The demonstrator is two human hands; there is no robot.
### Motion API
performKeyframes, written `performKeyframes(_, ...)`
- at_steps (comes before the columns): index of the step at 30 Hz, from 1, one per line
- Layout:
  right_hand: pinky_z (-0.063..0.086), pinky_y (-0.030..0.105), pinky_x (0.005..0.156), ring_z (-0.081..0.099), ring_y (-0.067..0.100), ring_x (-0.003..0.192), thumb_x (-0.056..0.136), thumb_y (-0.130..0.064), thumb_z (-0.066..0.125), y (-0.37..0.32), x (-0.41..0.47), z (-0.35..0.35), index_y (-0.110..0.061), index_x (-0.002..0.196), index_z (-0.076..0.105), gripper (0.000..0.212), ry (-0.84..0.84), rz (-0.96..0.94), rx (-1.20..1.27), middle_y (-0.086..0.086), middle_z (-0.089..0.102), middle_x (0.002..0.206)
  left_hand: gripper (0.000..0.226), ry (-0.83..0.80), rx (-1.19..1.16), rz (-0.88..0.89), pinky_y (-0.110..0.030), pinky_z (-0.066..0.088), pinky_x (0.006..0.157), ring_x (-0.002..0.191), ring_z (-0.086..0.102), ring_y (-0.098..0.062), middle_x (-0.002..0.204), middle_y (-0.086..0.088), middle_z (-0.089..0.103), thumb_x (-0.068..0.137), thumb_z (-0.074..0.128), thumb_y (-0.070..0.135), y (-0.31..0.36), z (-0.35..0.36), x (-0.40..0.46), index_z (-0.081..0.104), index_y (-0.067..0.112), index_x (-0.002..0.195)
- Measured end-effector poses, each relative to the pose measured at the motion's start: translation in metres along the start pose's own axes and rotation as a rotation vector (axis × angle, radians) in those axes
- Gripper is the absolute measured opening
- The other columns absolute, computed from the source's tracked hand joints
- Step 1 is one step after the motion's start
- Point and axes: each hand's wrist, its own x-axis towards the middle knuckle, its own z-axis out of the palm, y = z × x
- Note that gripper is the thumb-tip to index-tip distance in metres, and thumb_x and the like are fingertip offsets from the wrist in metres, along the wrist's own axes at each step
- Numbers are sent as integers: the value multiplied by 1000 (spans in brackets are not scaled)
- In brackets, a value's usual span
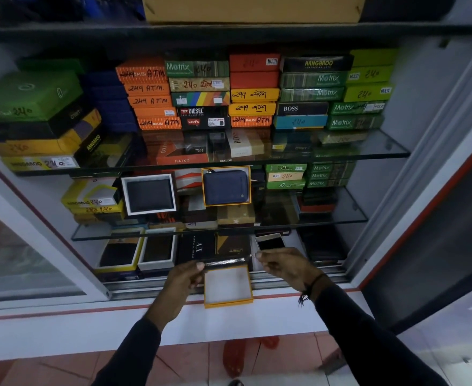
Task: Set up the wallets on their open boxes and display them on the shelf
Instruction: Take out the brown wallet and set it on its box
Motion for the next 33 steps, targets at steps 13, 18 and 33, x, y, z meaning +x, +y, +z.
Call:
performKeyframes(13,60,27,61,67,10,64,78,-6,80,28,-10,110,3,91,77,16,255,-223,-196,11,76,86,26,317,-35,88,-47,54,86,100,68,-34,103,-17,77,78,81,10,-27,31,-1,78,12,103)
performKeyframes(18,60,24,65,71,16,77,78,-13,81,7,-12,66,-3,94,78,19,218,-224,-256,12,78,93,20,213,-55,51,-35,56,70,83,68,-27,88,-13,77,77,80,14,-21,9,-4,79,9,96)
performKeyframes(33,55,17,60,63,14,76,95,-3,53,34,5,38,-5,96,67,14,-64,184,406,11,66,89,67,-366,-251,-82,-25,59,73,79,70,-15,92,-12,74,53,97,37,-2,52,-11,76,2,107)
